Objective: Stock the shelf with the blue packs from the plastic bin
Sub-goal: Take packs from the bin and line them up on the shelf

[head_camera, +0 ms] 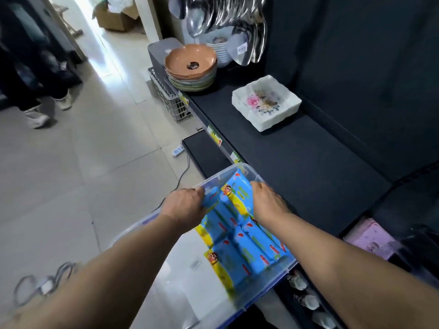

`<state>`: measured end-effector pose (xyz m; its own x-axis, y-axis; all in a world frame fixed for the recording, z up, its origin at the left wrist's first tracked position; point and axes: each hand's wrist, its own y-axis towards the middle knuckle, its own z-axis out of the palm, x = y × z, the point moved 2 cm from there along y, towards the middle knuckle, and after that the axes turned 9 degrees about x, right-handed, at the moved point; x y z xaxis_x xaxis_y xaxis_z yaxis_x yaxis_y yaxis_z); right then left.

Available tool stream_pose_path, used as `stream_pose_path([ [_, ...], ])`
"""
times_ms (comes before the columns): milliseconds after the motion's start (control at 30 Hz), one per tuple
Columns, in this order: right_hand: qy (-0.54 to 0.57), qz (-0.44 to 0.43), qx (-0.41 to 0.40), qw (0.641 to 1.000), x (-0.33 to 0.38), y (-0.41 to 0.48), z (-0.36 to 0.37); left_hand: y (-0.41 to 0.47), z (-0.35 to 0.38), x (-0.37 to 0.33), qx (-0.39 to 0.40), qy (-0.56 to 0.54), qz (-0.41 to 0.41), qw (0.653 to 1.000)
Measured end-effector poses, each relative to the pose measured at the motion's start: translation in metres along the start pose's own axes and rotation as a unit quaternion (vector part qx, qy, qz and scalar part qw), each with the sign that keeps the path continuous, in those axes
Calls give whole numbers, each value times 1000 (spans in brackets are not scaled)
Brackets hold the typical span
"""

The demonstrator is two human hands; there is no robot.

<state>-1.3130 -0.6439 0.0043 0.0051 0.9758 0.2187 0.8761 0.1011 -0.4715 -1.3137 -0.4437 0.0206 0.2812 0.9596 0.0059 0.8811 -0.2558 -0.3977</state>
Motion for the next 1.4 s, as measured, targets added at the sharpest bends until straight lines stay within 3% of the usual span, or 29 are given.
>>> stream_pose_path([
  [300,-82,47,-50,994,11,22,21,-40,30,24,6,-15,-40,999],
  [600,67,80,-53,993,17,19,12,-56,34,44,-6,-53,-119,991],
  [933,110,38,-185,976,48,-35,-8,-72,-14,63,-48,-99,-111,988],
  [1300,-9,98,-241,966,89,-156,-18,-122,-60,70,-90,-76,9,993],
  [1400,-13,119,-299,947,85,-198,-17,-130,-75,53,-107,-60,66,990],
])
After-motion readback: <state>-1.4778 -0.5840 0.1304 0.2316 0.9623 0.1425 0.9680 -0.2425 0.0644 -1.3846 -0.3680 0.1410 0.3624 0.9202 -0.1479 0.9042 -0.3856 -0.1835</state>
